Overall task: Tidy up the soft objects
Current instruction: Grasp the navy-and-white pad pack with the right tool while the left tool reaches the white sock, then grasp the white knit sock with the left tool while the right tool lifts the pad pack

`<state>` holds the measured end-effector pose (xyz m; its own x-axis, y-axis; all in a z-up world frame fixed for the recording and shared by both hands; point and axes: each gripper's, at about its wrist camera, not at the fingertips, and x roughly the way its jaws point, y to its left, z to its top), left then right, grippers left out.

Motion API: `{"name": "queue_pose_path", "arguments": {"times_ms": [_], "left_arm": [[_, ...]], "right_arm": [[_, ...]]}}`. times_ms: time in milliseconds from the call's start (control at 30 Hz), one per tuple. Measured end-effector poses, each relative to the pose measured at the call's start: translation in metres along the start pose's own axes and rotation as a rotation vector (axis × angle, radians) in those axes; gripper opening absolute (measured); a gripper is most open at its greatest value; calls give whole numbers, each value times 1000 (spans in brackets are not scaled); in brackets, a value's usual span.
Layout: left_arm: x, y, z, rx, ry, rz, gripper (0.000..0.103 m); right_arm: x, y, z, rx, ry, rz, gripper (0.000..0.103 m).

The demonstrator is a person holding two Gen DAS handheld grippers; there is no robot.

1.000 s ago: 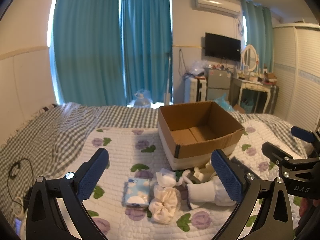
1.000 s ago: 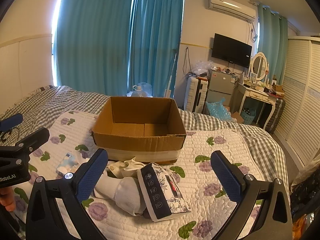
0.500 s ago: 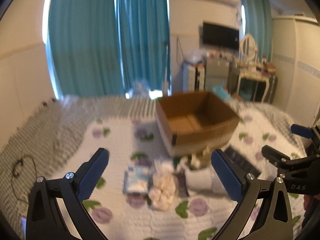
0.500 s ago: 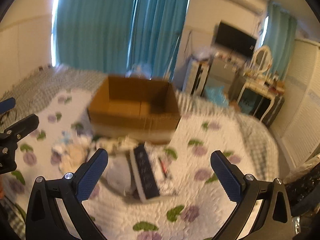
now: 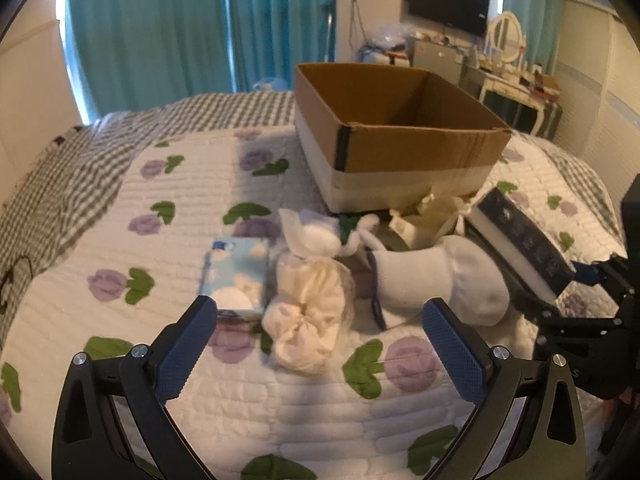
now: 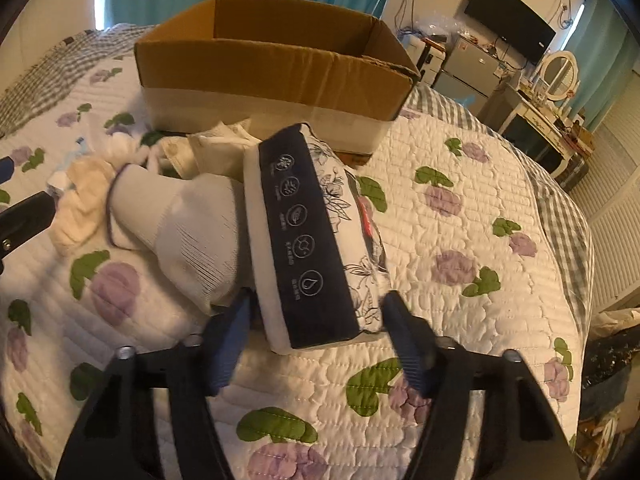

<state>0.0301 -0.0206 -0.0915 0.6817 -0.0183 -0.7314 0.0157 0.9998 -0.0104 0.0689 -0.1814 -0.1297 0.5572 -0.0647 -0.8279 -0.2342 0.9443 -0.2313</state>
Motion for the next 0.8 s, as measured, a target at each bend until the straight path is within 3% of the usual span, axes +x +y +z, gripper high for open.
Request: {"name": "queue_pose_path", "arguments": {"times_ms": [133, 400, 667, 800], "left_arm": [[2, -7, 5, 3, 9, -27, 103], [15, -45, 10, 39, 56, -93, 103], [50, -78, 10, 77, 130, -159, 103], [70, -90, 7, 107, 173, -150, 101]], "right_arm": [[-9, -9, 2, 33, -42, 22, 47], [-34, -32, 6, 109, -136, 1, 44], [-22, -49, 5, 172, -112, 46, 44], [-16, -51, 3, 178, -105, 66, 44]]}}
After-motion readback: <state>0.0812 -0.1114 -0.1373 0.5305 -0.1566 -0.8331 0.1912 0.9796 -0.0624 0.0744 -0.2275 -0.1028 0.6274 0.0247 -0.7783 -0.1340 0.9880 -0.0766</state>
